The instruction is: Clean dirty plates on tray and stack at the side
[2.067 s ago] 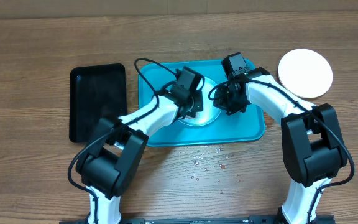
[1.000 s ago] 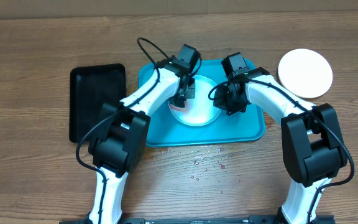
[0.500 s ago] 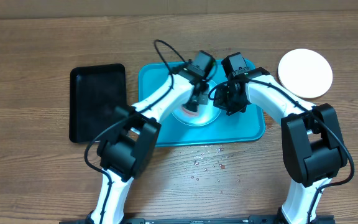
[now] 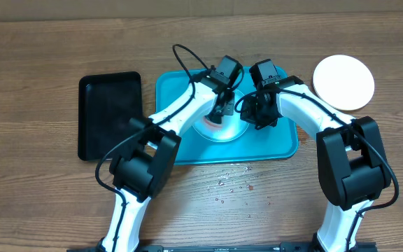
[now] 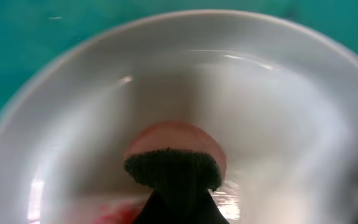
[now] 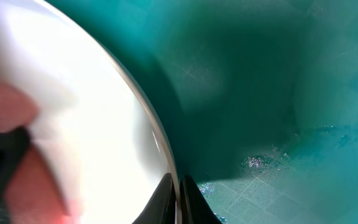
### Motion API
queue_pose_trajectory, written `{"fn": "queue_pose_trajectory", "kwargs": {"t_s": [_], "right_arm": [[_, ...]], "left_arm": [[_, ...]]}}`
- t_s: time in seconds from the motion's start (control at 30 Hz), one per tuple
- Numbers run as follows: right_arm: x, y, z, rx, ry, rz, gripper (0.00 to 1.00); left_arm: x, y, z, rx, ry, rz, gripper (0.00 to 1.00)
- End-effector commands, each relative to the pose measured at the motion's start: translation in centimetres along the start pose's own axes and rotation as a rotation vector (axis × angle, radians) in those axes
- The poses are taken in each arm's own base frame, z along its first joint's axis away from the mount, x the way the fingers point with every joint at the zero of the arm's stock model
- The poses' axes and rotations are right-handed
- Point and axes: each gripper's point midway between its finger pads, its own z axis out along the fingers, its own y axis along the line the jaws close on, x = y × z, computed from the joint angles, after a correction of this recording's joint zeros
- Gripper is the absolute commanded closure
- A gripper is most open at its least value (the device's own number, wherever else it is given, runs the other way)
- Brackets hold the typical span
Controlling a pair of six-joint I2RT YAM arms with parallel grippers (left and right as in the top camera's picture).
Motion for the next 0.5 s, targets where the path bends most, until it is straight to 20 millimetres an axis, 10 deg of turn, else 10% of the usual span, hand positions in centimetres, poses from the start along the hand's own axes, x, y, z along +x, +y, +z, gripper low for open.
{"fn": "queue_pose_trajectory", "kwargs": {"t_s": [0.0,0.47], "right_arm": [[0.5,-0.3,0.6,0.026,0.012,0.002,0.96],[0.2,-0.1,0.6,0.019,0.003,0.002,0.96]], "left_arm": [[2.9,4.7,3.9,-0.140,0.120,-0.039,0.96],[6.5,2.4,3.5,-0.151,0.203,0.093,0.95]]}}
